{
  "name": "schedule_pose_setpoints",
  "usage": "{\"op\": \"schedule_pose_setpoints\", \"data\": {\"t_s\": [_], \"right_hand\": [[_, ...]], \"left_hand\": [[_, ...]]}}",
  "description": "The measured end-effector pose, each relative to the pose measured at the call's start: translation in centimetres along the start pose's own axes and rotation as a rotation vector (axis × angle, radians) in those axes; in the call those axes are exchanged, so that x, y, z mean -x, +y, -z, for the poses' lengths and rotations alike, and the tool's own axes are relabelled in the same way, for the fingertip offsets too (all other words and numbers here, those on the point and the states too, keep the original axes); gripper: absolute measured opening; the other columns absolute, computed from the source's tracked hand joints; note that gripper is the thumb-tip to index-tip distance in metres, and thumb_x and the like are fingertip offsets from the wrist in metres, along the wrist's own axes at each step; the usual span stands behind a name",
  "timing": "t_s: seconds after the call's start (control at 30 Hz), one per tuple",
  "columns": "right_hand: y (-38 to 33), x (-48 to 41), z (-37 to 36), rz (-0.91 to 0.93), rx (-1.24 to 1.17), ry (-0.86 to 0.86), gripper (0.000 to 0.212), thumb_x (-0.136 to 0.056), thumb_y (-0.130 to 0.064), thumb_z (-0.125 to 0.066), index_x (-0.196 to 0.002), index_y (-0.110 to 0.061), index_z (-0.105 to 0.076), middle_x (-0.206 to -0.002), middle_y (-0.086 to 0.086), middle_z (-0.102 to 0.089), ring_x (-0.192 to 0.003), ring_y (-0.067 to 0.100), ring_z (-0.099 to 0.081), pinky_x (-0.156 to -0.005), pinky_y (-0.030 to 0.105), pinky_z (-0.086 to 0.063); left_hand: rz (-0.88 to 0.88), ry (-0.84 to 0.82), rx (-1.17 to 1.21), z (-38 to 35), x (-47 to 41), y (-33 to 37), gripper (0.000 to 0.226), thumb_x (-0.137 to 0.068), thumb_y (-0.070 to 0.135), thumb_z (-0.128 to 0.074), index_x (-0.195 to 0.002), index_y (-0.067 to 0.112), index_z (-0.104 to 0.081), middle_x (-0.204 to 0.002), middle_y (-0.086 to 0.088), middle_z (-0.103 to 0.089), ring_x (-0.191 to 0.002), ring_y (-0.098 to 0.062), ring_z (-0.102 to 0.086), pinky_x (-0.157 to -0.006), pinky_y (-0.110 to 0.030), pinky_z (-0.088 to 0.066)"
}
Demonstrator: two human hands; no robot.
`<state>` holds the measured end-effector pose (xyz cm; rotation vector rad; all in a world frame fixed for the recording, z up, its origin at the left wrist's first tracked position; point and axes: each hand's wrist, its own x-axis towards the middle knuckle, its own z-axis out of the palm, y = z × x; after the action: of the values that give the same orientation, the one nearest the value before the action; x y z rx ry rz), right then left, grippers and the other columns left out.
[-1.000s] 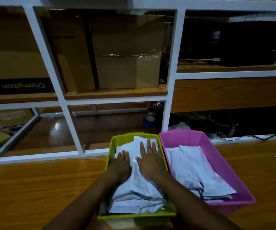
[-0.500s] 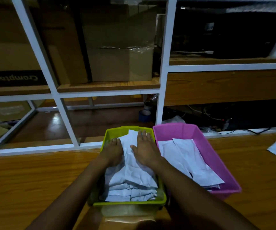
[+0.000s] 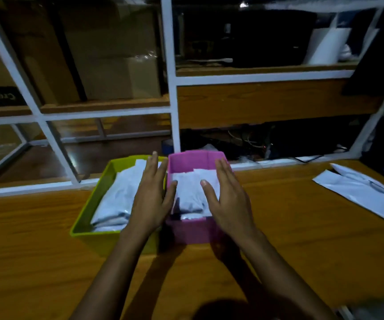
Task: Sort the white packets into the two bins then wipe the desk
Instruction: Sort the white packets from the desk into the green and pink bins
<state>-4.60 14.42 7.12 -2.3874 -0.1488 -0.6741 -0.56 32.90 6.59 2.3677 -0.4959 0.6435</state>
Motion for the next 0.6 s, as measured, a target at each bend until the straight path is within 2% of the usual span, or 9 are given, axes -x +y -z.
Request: {"op": "schedule_pose_setpoints", "data": {"t_s": [0.07,0.13,0.2,0.3,0.33,0.43,0.47,0.6], "right_hand": [[2.0,2.6,2.8,-0.001,0.009,0.021,0.069,-0.094,-0.053,-0.035,-0.152,-0.019,-0.019,-0.160,-0.001,-0.017,-0.147,0.010,-0.014,-0.113,0.020,-0.017],[4.0,4.9,5.5,-0.017,0.020,0.043,0.069,-0.094,-0.053,-0.037,-0.152,-0.020,-0.019,-0.160,-0.002,-0.017,-0.147,0.011,-0.015,-0.113,0.023,-0.020],[6.1,6.8,7.7,-0.017,0.025,0.072,0.068,-0.095,-0.053,-0.039,-0.151,-0.018,-0.022,-0.160,0.000,-0.019,-0.147,0.012,-0.017,-0.113,0.026,-0.023],[9.2,9.0,10.4,-0.057,0.029,0.093,0.067,-0.096,-0.051,-0.041,-0.151,-0.016,-0.026,-0.160,-0.001,-0.019,-0.147,0.012,-0.019,-0.112,0.026,-0.026],[10.2,9.6,11.2,-0.078,0.024,0.094,0.067,-0.096,-0.049,-0.042,-0.151,-0.016,-0.026,-0.160,-0.001,-0.019,-0.147,0.012,-0.019,-0.113,0.027,-0.026],[13.5,10.6,13.5,-0.138,0.028,0.109,0.067,-0.095,-0.049,-0.043,-0.151,-0.016,-0.025,-0.161,-0.003,-0.017,-0.147,0.010,-0.017,-0.115,0.030,-0.028],[14.7,10.8,14.1,-0.155,0.042,0.116,0.067,-0.095,-0.049,-0.042,-0.152,-0.017,-0.024,-0.161,-0.003,-0.016,-0.147,0.010,-0.016,-0.115,0.030,-0.028],[19.6,10.0,16.8,-0.226,0.090,0.170,0.067,-0.095,-0.049,-0.043,-0.151,-0.017,-0.026,-0.160,-0.002,-0.018,-0.147,0.011,-0.017,-0.113,0.026,-0.026]], "left_hand": [[0.006,0.033,0.053,-1.7,1.9,3.7,0.065,-0.094,0.048,-0.039,-0.149,0.015,-0.032,-0.160,-0.003,-0.014,-0.148,-0.013,-0.008,-0.116,-0.013,-0.007],[0.001,0.043,0.114,-3.6,3.8,7.2,0.064,-0.094,0.045,-0.045,-0.149,0.015,-0.032,-0.161,-0.004,-0.015,-0.149,-0.014,-0.010,-0.114,-0.009,-0.007],[-0.002,0.051,0.168,-5.6,5.3,10.3,0.062,-0.094,0.036,-0.050,-0.149,0.015,-0.032,-0.161,-0.004,-0.015,-0.149,-0.014,-0.011,-0.115,-0.013,-0.011],[-0.012,0.026,0.213,-8.7,6.0,13.9,0.061,-0.095,0.033,-0.050,-0.150,0.016,-0.030,-0.161,-0.002,-0.013,-0.150,-0.014,-0.008,-0.119,-0.028,-0.016],[-0.017,0.005,0.220,-9.7,6.0,15.0,0.061,-0.095,0.033,-0.049,-0.150,0.016,-0.029,-0.161,0.000,-0.012,-0.150,-0.014,-0.008,-0.119,-0.027,-0.015],[-0.031,-0.052,0.235,-12.6,5.2,17.9,0.061,-0.096,0.035,-0.047,-0.150,0.015,-0.029,-0.161,-0.002,-0.014,-0.149,-0.014,-0.009,-0.116,-0.012,-0.008],[-0.038,-0.068,0.238,-13.7,4.9,18.7,0.061,-0.096,0.036,-0.047,-0.150,0.015,-0.030,-0.161,-0.003,-0.015,-0.149,-0.014,-0.010,-0.115,-0.011,-0.008],[-0.055,-0.127,0.279,-18.5,2.8,21.6,0.061,-0.095,0.038,-0.046,-0.151,0.018,-0.029,-0.162,-0.002,-0.013,-0.149,-0.013,-0.008,-0.117,-0.023,-0.015]]}}
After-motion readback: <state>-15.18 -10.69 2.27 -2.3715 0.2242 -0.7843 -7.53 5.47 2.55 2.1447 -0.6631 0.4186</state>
